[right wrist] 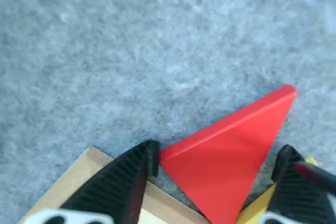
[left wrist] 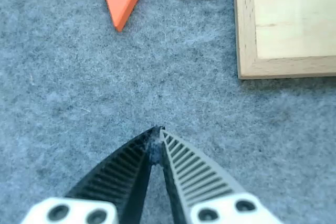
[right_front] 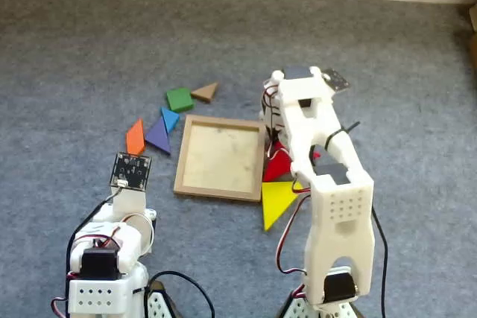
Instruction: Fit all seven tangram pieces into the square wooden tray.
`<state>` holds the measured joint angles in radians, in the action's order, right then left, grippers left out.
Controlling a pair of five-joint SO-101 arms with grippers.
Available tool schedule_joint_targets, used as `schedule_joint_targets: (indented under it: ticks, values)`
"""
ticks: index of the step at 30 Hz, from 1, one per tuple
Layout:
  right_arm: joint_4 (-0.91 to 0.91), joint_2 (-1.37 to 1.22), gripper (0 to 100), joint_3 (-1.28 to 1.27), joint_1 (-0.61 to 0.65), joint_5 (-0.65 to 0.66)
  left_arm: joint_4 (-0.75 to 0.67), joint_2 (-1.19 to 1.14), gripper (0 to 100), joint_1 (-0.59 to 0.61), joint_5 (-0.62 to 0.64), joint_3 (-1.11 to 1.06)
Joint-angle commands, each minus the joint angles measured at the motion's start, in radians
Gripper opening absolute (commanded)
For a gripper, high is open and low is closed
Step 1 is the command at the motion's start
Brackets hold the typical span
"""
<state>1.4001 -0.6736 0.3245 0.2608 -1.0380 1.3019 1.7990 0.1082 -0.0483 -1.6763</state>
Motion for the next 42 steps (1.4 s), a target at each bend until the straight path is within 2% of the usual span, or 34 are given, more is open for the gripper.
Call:
schedule_joint_targets:
  ticks: [1,3,7,9,13,19,25,29,32,37,42]
  values:
    - [0.019,0.015,33.1,0.030,-0.044,-0.015,0.003,-0.002,1,0.010,0.003,-0.021]
    - [0.019,0.018,30.4,0.028,-0.044,-0.015,0.003,-0.002,1,0.010,0.003,-0.021]
    - [0.019,0.021,17.0,0.035,-0.051,-0.009,0.003,-0.002,1,0.010,0.003,-0.021]
    - [0.019,0.021,14.2,0.036,-0.051,-0.008,0.003,-0.002,1,0.010,0.003,-0.021]
    - [0.019,0.022,14.2,0.036,-0.050,-0.006,0.003,-0.002,1,0.010,0.003,-0.021]
    - [0.035,0.025,14.2,0.070,-0.050,0.066,0.003,-0.002,1,0.010,0.003,-0.021]
    - [0.220,0.019,14.2,0.286,-0.044,0.161,0.003,-0.002,1,0.010,0.003,-0.021]
    - [0.278,0.018,14.2,0.387,-0.042,0.229,0.003,-0.002,1,0.010,0.003,-0.021]
    - [0.308,0.021,14.2,0.420,-0.015,0.302,0.003,-0.002,1,0.010,0.003,-0.021]
    - [0.346,0.024,14.0,0.430,0.102,0.427,0.003,-0.002,1,0.010,0.003,-0.021]
    - [0.348,0.022,13.9,0.430,0.162,0.451,0.003,-0.002,1,0.010,0.003,-0.021]
